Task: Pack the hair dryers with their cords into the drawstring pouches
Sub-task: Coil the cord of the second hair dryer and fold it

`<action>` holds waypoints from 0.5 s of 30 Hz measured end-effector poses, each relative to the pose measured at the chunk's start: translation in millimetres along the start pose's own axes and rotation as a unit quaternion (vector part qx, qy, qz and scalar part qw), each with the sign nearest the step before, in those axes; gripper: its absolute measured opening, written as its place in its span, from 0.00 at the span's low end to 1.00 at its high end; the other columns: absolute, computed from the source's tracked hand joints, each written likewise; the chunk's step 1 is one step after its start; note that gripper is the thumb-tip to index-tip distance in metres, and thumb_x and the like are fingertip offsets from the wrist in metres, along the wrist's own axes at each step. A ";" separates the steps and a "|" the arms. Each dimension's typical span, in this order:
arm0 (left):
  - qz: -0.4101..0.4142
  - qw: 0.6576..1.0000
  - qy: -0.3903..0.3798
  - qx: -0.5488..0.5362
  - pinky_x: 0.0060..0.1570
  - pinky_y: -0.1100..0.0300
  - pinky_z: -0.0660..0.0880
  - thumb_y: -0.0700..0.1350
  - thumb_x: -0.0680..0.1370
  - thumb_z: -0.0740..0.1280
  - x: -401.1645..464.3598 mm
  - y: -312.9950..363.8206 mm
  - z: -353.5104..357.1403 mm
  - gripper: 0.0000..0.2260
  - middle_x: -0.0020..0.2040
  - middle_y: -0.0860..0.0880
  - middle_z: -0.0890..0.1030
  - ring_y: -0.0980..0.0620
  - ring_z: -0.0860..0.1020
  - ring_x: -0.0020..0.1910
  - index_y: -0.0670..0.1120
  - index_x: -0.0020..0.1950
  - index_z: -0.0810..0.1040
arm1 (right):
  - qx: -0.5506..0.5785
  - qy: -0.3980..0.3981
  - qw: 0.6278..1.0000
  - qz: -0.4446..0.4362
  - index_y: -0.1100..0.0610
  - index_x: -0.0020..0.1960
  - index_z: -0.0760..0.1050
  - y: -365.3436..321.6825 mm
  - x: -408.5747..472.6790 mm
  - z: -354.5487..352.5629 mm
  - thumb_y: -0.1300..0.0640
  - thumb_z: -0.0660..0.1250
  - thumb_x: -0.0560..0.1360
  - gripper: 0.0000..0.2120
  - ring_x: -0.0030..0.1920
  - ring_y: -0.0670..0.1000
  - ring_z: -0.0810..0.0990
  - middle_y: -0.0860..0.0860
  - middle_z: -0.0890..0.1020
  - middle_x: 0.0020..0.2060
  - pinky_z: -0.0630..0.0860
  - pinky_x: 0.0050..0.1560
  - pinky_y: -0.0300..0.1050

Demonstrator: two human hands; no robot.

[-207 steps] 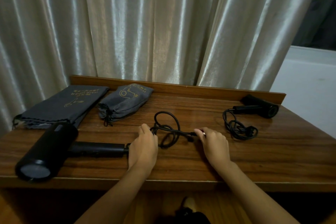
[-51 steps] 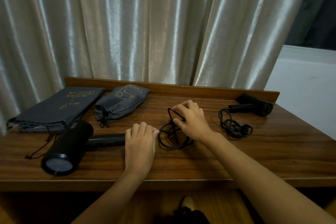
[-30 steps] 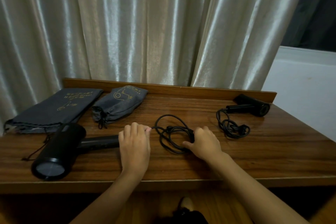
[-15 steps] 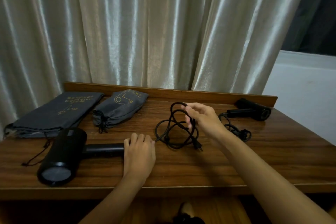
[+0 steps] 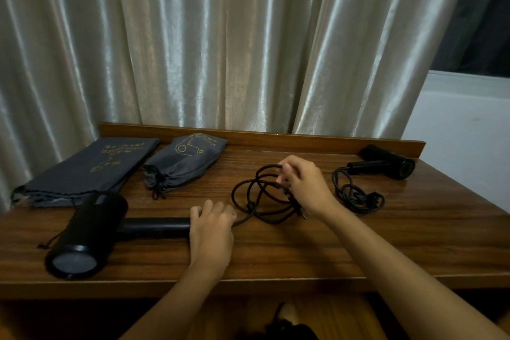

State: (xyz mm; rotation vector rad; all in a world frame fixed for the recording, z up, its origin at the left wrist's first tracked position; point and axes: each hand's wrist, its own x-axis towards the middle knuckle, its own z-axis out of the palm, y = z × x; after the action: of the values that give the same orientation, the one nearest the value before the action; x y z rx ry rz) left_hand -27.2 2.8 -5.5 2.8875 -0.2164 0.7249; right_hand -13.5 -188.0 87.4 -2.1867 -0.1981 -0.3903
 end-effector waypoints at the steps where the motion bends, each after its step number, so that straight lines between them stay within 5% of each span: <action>1: -0.021 1.000 -0.005 0.015 0.57 0.56 0.63 0.46 0.80 0.62 -0.8 0.3 -1.3 0.08 0.53 0.57 0.77 0.53 0.70 0.56 0.55 0.56 0.77 | -0.032 0.036 0.999 0.003 0.55 0.52 0.76 4.4 0.5 -5.3 0.58 0.55 0.84 0.11 0.42 0.49 0.82 0.51 0.81 0.42 0.81 0.41 0.44; 3: -0.071 0.997 -0.022 0.037 0.58 0.54 0.64 0.45 0.77 0.64 -2.2 1.3 -4.1 0.11 0.56 0.55 0.77 0.51 0.70 0.58 0.54 0.59 0.75 | -0.060 0.098 0.993 0.019 0.55 0.51 0.74 12.2 0.0 -14.0 0.59 0.54 0.84 0.11 0.39 0.48 0.80 0.50 0.80 0.41 0.78 0.37 0.44; 6: -0.079 0.996 0.001 0.041 0.58 0.54 0.65 0.45 0.76 0.65 -2.0 3.4 -7.0 0.14 0.56 0.52 0.76 0.50 0.71 0.58 0.51 0.61 0.73 | 0.073 0.102 0.988 0.090 0.55 0.53 0.73 16.8 -4.8 -18.5 0.57 0.52 0.85 0.11 0.32 0.45 0.76 0.49 0.80 0.37 0.74 0.33 0.40; 9: 0.042 0.991 0.112 -0.066 0.54 0.56 0.72 0.42 0.77 0.66 -1.8 5.4 -4.9 0.13 0.53 0.51 0.77 0.51 0.74 0.53 0.48 0.62 0.74 | 0.255 0.042 0.951 0.168 0.58 0.57 0.72 14.3 -14.5 -14.1 0.59 0.51 0.85 0.11 0.28 0.45 0.75 0.49 0.81 0.34 0.71 0.30 0.39; 11: 0.123 0.967 0.163 -0.150 0.56 0.58 0.72 0.45 0.79 0.63 -1.6 6.4 -1.2 0.16 0.60 0.51 0.77 0.54 0.75 0.57 0.47 0.67 0.72 | 0.322 0.014 0.929 0.180 0.59 0.58 0.71 13.4 -22.4 -7.5 0.60 0.51 0.85 0.10 0.28 0.47 0.76 0.51 0.82 0.34 0.70 0.30 0.41; 13: 0.202 0.961 0.129 -0.140 0.63 0.58 0.68 0.52 0.79 0.61 -0.4 8.4 -0.4 0.23 0.67 0.53 0.73 0.57 0.71 0.65 0.50 0.74 0.66 | 0.378 -0.017 0.909 0.174 0.61 0.58 0.70 11.5 -28.1 -2.1 0.62 0.52 0.85 0.09 0.29 0.50 0.76 0.54 0.82 0.35 0.70 0.31 0.42; 15: 0.256 0.959 0.089 -0.086 0.64 0.57 0.69 0.57 0.79 0.59 0.3 10.9 2.2 0.25 0.65 0.55 0.75 0.57 0.73 0.63 0.52 0.76 0.62 | 0.426 -0.047 0.888 0.165 0.62 0.56 0.71 9.3 -29.1 -1.6 0.64 0.52 0.84 0.09 0.30 0.50 0.75 0.55 0.79 0.36 0.69 0.34 0.43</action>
State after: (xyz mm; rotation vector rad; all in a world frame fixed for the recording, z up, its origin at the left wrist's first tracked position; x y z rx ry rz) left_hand -27.8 -8.3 -6.0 2.5915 -0.9728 0.9802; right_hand -38.5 -194.9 71.2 -1.3252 -0.0287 0.0170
